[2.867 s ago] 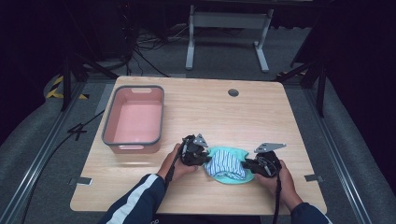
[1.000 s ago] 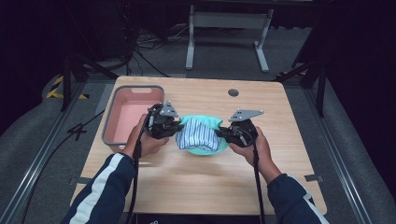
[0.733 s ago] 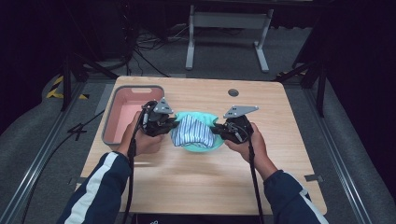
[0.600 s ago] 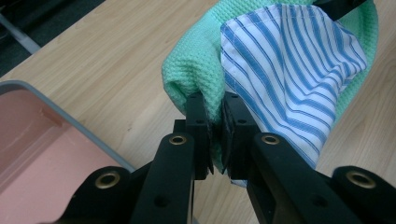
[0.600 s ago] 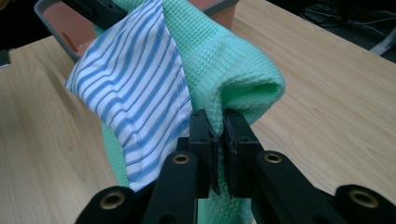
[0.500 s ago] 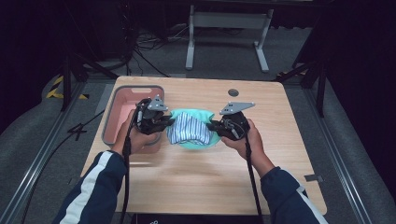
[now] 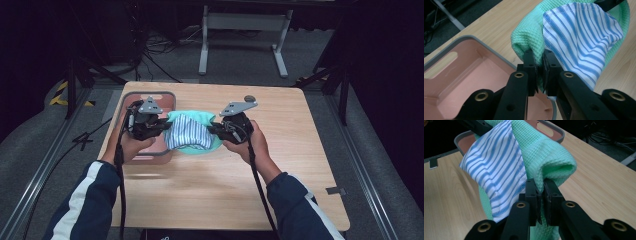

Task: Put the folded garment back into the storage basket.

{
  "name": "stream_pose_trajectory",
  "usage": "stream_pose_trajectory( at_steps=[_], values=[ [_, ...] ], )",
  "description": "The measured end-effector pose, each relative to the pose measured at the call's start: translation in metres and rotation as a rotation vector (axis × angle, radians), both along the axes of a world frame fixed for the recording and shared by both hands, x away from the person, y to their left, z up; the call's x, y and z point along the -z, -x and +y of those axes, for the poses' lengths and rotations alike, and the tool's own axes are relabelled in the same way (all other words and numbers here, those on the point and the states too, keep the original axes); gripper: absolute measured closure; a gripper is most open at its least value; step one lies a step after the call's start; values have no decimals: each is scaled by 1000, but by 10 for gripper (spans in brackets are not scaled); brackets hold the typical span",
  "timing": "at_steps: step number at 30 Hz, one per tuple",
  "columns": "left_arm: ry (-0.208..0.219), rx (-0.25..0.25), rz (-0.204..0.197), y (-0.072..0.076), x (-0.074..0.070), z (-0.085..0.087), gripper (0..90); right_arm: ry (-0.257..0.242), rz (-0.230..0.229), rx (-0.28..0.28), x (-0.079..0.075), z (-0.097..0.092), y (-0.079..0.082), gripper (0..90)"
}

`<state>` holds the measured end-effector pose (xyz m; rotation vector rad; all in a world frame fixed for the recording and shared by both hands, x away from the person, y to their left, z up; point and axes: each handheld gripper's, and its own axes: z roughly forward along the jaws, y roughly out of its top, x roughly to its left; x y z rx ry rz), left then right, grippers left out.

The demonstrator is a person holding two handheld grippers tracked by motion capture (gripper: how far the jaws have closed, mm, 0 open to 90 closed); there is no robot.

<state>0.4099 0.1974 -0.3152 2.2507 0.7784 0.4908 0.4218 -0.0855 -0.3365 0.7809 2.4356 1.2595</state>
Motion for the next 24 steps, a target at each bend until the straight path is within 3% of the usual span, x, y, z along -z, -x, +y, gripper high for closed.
stream_pose_trajectory(
  at_steps=[10, 24],
  values=[
    [7, -51, 5, 1, -2, 28, 827, 6, -5, -32, -8, 31, -6, 829],
    [-26, -118, 1, -4, -8, 55, 827, 10, 7, -73, -4, 73, -18, 828]
  ],
)
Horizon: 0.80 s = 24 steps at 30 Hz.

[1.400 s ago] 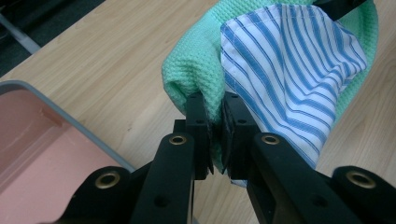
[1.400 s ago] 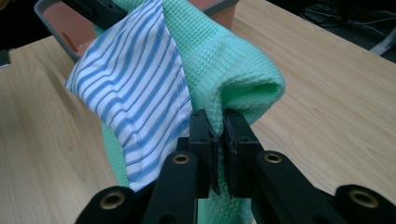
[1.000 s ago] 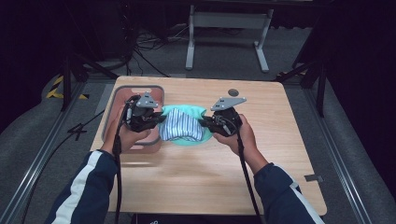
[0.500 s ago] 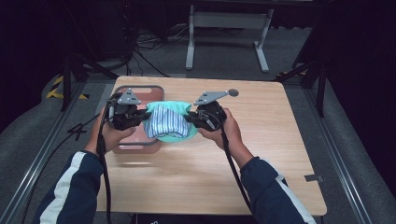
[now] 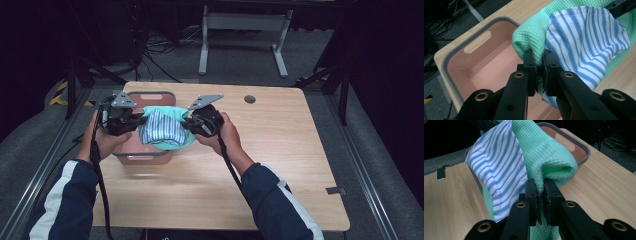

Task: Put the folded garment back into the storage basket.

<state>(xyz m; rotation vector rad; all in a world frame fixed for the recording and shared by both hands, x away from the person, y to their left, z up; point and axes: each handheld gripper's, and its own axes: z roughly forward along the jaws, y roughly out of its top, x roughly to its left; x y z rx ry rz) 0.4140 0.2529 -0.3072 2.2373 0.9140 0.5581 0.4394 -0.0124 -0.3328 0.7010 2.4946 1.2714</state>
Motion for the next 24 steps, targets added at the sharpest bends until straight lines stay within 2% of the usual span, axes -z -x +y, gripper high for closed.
stream_pose_trajectory(
  at_steps=[7, 14, 21, 24],
  values=[
    [-16, -39, -11, 0, 0, 12, 827, -9, 3, -7, 0, 15, -4, 828],
    [-31, -67, -1, -2, 4, 22, 827, 1, 3, -14, 2, 32, -10, 828],
    [-39, -97, 2, -6, 12, 29, 826, 15, 9, -31, 7, 49, -12, 827],
    [-42, -111, -9, -7, 16, 31, 826, 17, 14, -34, 11, 53, -14, 827]
  ],
)
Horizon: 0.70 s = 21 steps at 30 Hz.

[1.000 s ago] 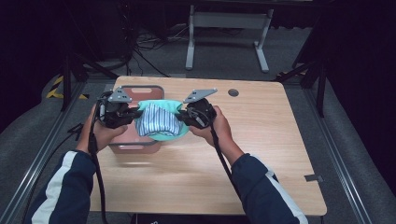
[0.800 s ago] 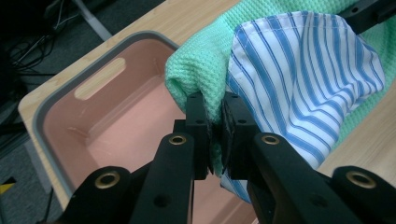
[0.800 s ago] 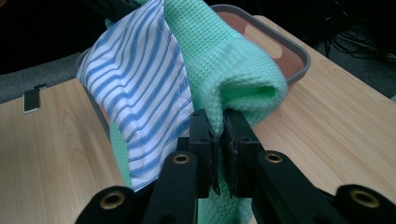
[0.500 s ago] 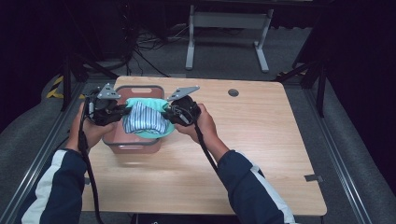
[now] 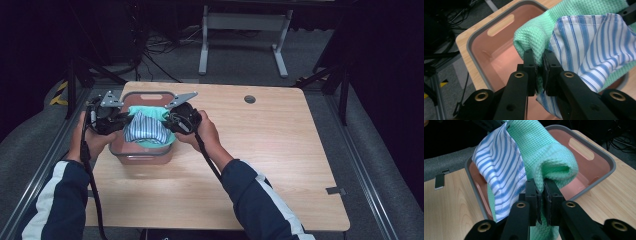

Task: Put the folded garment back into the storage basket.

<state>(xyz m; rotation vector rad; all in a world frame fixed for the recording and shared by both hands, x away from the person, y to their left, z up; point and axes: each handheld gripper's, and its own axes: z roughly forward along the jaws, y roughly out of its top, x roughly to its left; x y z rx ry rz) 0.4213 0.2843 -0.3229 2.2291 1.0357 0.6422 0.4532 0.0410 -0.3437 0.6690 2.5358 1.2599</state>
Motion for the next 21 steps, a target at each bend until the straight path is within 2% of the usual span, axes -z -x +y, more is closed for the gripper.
stream_pose_trajectory(
  at_steps=[7, 11, 21],
  values=[
    [7, -22, 3, -3, 8, 8, 826, 3, 13, 3, 7, 11, -4, 826],
    [-2, -29, 16, -4, 14, 11, 825, 25, 11, 7, 11, 18, -6, 825],
    [-25, -54, 29, -9, 29, 16, 826, 55, 43, 23, 25, 32, -13, 824]
  ],
)
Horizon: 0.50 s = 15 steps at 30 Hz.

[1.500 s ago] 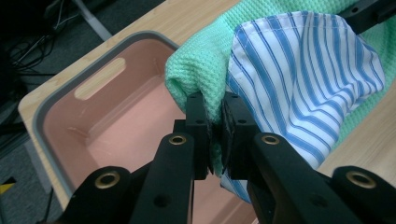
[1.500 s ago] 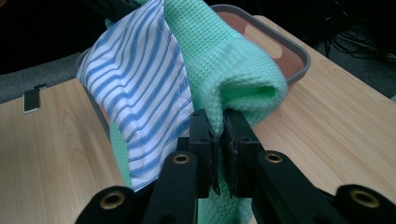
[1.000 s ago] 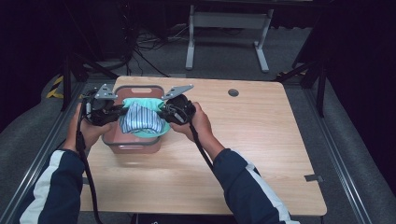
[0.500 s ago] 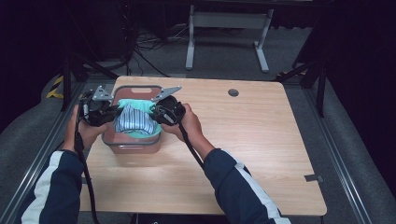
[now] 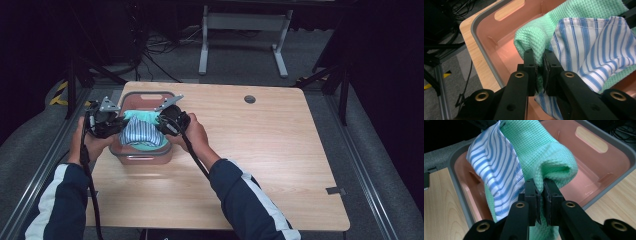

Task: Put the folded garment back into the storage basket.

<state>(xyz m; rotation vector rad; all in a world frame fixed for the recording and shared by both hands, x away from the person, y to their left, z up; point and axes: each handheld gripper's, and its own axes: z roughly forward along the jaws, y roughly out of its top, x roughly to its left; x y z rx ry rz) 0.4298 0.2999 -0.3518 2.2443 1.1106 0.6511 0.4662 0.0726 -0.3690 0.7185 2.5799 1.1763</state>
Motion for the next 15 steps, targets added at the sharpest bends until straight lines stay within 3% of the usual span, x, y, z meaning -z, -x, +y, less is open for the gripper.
stream_pose_trajectory(
  at_steps=[15],
  values=[
    [-3, -17, 25, -6, 18, 3, 786, 51, 18, 6, 15, 12, -4, 798]
  ],
)
